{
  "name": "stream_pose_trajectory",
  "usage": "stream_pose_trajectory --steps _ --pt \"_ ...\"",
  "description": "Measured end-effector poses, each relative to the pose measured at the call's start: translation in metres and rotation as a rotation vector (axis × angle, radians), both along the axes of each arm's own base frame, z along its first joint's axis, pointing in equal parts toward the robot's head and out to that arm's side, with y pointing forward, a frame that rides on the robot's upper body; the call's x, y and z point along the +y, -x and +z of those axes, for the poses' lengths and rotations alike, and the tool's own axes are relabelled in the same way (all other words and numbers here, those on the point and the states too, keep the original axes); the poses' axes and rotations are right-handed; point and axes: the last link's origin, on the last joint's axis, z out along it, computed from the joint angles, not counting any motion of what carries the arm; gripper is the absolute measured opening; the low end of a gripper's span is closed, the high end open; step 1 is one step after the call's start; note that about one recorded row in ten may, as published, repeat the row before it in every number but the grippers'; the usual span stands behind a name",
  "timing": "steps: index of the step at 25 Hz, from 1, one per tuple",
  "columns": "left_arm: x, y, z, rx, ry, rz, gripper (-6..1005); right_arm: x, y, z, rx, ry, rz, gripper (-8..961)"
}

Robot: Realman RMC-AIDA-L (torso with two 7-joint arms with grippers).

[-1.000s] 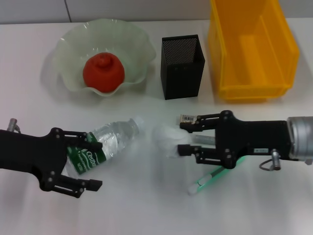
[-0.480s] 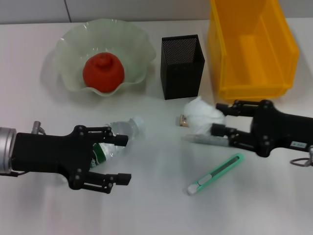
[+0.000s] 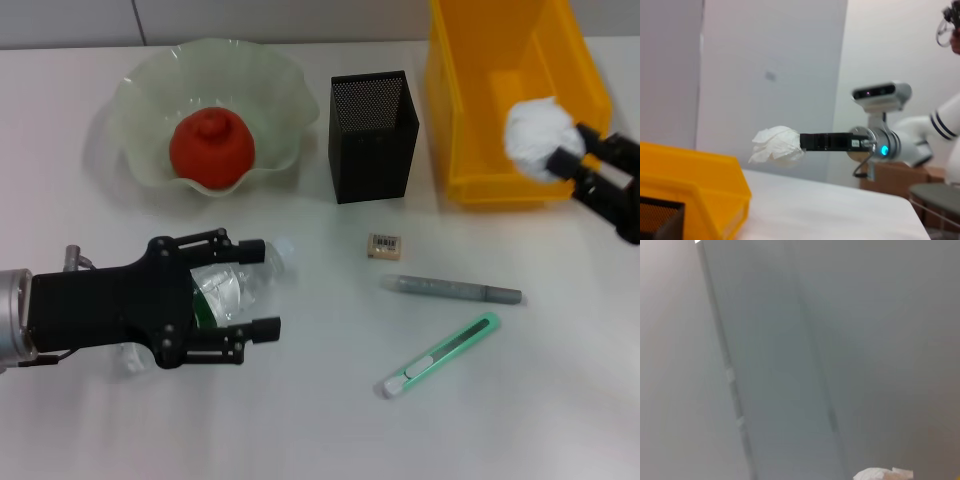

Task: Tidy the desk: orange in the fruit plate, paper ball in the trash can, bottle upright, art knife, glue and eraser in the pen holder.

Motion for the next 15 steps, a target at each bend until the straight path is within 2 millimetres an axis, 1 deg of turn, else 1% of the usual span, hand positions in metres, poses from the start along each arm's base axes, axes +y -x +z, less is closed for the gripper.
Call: stream_pose_trajectory --steps 1,4,6,7,10,11,12,14,15 --pt "-0.001 0.001 -0.001 -0.029 -0.027 0.012 826 0.001 -0.004 0.003 0.015 -0.045 -0.033 475" --pt "-0.003 0.003 -0.002 -0.051 -0.051 0.02 826 0.004 -0.006 0.004 0.021 -0.08 -0.061 475" --pt "-0.005 0.006 -0.005 -0.057 -0.073 0.025 826 0.012 -0.008 0.002 0.018 -0.115 -0.104 475" --pt "-0.005 0.006 -0.005 -0.057 -0.073 0.025 826 0.012 -0.008 0.002 0.018 -0.115 -0.104 476" --pt "-0.005 0.011 -0.009 -0.045 -0.091 0.047 826 0.024 -0.007 -0.003 -0.002 -0.127 -0.138 476" --pt "-0.006 0.013 -0.012 -0.043 -0.096 0.06 826 0.032 -0.006 -0.007 -0.017 -0.136 -0.153 476" --pt "-0.006 0.013 -0.012 -0.043 -0.096 0.06 826 0.032 -0.006 -0.007 -0.017 -0.136 -0.153 480" --pt "-0.007 0.014 -0.015 -0.044 -0.1 0.065 826 0.043 -0.003 -0.012 -0.028 -0.155 -0.175 488" --pt "-0.007 0.014 -0.015 -0.044 -0.1 0.065 826 0.043 -0.003 -0.012 -0.028 -0.155 -0.175 492"
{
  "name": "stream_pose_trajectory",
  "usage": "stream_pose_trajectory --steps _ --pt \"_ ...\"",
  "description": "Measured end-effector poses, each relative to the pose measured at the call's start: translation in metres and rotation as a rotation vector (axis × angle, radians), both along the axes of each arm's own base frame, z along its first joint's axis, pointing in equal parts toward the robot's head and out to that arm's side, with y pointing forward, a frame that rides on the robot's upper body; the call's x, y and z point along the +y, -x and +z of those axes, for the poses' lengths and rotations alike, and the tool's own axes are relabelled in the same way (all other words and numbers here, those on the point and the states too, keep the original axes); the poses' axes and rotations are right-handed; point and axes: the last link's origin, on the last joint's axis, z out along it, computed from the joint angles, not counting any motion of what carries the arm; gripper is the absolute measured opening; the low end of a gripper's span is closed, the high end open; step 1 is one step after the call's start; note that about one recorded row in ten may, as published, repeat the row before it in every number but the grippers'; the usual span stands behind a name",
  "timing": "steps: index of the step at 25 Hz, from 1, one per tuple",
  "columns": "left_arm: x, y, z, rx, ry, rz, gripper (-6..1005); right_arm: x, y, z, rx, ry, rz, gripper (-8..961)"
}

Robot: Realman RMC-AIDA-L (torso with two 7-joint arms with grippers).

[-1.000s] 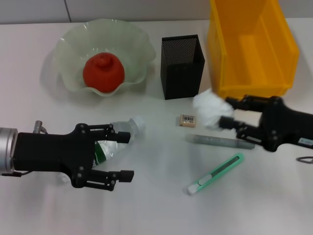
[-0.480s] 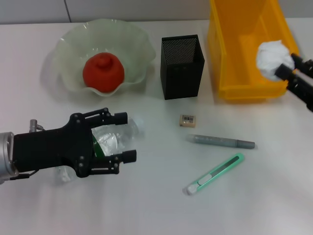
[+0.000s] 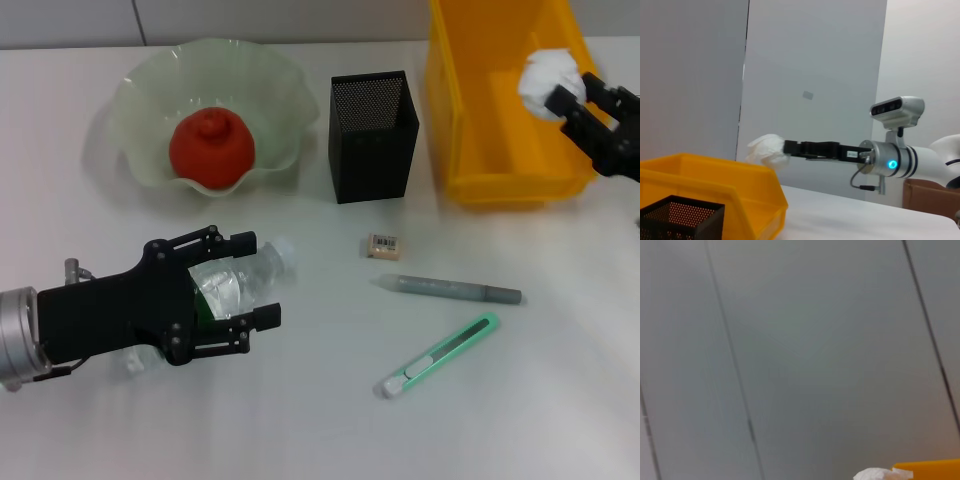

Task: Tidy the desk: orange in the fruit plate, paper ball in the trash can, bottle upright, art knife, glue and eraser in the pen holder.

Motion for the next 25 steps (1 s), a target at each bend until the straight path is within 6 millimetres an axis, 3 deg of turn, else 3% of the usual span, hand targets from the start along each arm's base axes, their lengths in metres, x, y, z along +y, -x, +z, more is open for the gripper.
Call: stream_pose_trajectory --steps 2,9,20,25 --pt "-0.002 0.001 0.0 -0.001 -0.001 0.007 826 0.013 0.002 -0.003 -0.021 -0.009 -0.027 500" --pt "-0.006 0.004 0.0 -0.013 -0.006 0.026 825 0.019 0.004 -0.006 -0.086 -0.059 -0.01 528" --pt "-0.009 0.005 -0.001 -0.027 0.008 0.036 826 0.02 0.003 -0.001 -0.082 -0.145 -0.025 733" --pt "-0.009 0.006 -0.001 -0.025 0.012 0.038 825 0.01 0.009 0.008 0.038 -0.123 0.016 819"
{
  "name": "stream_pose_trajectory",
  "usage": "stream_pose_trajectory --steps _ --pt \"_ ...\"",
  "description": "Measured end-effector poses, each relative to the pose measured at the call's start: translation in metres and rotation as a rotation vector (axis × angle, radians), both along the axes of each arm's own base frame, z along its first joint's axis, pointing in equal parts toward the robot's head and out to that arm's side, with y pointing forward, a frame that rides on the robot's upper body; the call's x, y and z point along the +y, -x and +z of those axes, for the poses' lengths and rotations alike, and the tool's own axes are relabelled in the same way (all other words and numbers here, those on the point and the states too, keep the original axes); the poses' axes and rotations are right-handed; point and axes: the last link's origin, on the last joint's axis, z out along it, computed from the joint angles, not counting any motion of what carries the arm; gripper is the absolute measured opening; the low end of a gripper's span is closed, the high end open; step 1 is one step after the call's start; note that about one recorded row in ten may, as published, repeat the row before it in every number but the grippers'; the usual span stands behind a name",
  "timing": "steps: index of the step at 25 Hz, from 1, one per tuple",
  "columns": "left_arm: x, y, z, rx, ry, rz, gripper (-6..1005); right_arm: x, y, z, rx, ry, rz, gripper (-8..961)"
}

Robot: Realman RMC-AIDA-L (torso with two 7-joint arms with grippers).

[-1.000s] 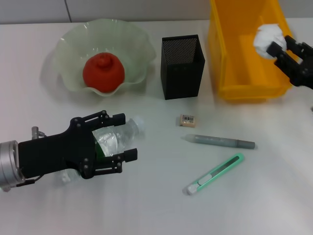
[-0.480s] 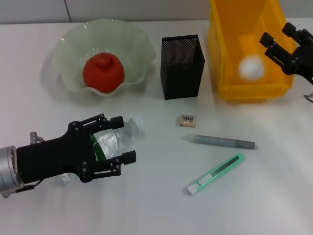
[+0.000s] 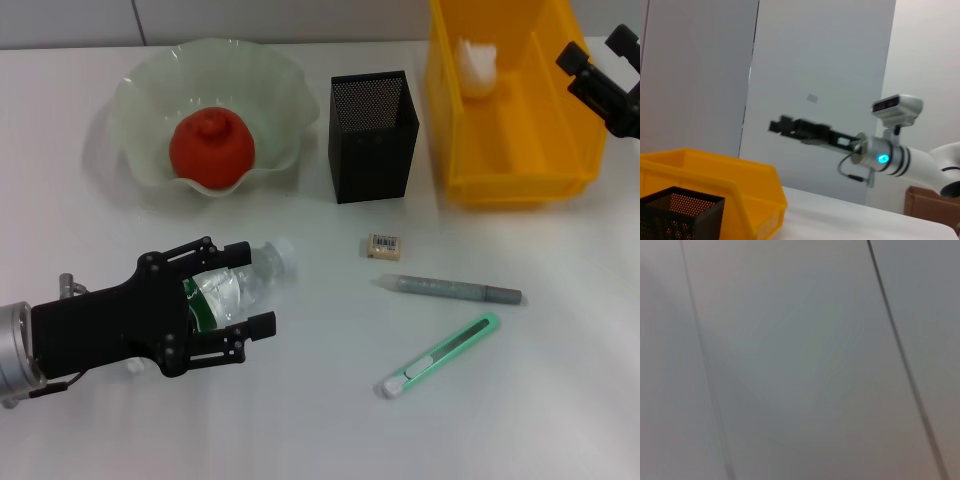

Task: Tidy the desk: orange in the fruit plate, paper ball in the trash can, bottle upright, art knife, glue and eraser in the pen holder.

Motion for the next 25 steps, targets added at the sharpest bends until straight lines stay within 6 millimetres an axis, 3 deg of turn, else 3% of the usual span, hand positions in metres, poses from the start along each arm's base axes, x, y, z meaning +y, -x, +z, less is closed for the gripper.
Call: stream_pose_trajectory --steps 5,10,11,16,25 --pt "0.0 0.0 0.0 0.0 -0.001 0.001 826 -0.019 0.008 0.008 0.048 0.094 0.118 819" --pt "0.005 0.001 0.005 0.012 -0.003 0.007 826 -0.039 0.017 0.007 -0.028 0.304 0.274 819" --pt "0.008 0.001 0.007 0.018 0.003 0.012 826 -0.043 0.017 0.001 -0.095 0.41 0.304 819" --pt "0.01 0.001 0.011 0.026 0.008 0.016 826 -0.048 0.012 -0.018 -0.282 0.591 0.342 819" --pt "0.013 0.002 0.013 0.038 0.022 0.024 825 -0.046 0.004 -0.046 -0.448 0.636 0.333 818"
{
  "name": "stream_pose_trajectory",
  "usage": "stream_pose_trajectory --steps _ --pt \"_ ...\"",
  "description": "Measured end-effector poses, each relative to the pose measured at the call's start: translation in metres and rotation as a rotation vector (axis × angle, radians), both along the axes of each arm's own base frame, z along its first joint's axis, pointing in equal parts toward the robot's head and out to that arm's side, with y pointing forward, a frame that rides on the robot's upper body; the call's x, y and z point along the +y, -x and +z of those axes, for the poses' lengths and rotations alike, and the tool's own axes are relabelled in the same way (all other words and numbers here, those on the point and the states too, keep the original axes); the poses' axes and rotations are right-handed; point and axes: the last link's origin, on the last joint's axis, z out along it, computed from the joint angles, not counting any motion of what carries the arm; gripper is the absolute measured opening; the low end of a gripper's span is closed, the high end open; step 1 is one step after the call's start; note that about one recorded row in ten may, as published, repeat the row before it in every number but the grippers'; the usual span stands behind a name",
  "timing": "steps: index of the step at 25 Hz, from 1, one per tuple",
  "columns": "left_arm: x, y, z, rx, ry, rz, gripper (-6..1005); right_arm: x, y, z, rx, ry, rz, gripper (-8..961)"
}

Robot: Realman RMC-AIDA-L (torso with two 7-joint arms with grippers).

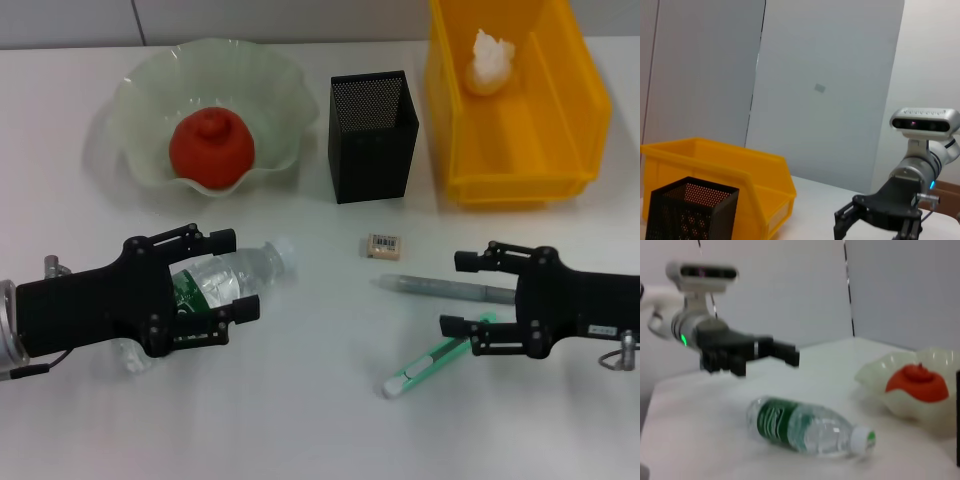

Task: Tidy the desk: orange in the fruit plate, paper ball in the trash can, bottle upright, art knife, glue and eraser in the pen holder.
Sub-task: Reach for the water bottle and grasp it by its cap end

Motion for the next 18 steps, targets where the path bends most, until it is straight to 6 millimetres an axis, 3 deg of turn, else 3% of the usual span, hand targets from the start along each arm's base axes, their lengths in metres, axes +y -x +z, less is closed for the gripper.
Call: stream_pose_trajectory --steps 10,18 --pt "0.001 0.0 0.003 -0.006 0.013 0.023 826 -0.001 0.0 -0.004 -0.014 -0.006 0.016 818" --pt "0.024 -0.014 0.015 0.023 0.037 0.063 826 -0.002 -0.004 -0.005 -0.01 -0.021 -0.007 818"
